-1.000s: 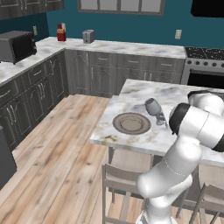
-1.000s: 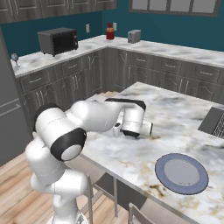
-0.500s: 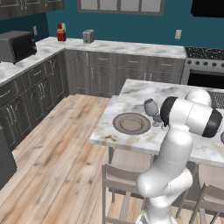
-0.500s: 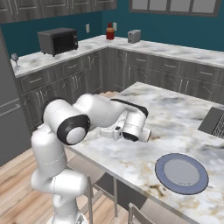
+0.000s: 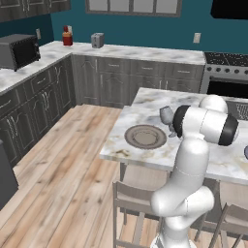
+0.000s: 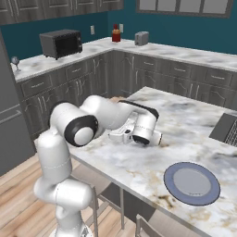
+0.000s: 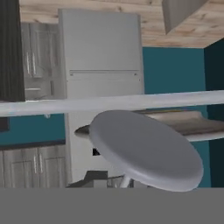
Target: Retrieve the wine glasses from the counter and place one next to each plate.
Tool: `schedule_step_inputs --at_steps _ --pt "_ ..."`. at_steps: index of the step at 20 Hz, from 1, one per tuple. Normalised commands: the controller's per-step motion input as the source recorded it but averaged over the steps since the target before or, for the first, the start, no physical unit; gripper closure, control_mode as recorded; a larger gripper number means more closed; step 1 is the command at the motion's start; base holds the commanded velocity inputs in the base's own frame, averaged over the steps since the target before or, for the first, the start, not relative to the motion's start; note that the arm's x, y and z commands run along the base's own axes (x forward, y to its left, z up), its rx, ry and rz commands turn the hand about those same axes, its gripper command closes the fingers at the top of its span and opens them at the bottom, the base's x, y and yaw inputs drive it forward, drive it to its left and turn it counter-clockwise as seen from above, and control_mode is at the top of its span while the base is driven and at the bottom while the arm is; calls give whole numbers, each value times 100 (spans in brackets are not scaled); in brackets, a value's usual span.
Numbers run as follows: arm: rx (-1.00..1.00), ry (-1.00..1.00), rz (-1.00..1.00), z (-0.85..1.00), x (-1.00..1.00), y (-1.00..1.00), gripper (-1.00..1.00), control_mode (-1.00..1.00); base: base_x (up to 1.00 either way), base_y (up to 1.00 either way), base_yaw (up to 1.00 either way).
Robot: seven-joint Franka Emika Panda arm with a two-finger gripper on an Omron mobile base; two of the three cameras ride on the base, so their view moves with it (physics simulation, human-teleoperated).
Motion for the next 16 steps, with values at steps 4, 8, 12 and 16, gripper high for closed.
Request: schedule_step_inputs --at_steps 4,8,12,16 --pt "-4 -4 2 -40 -4 2 100 -100 0 0 0" --pt "-10 -21 11 -43 -41 0 100 -100 0 0 0" --pt "-12 -21 11 -46 -31 0 100 -100 0 0 0" --pt "-8 -11 5 -39 -5 0 100 -100 0 0 0"
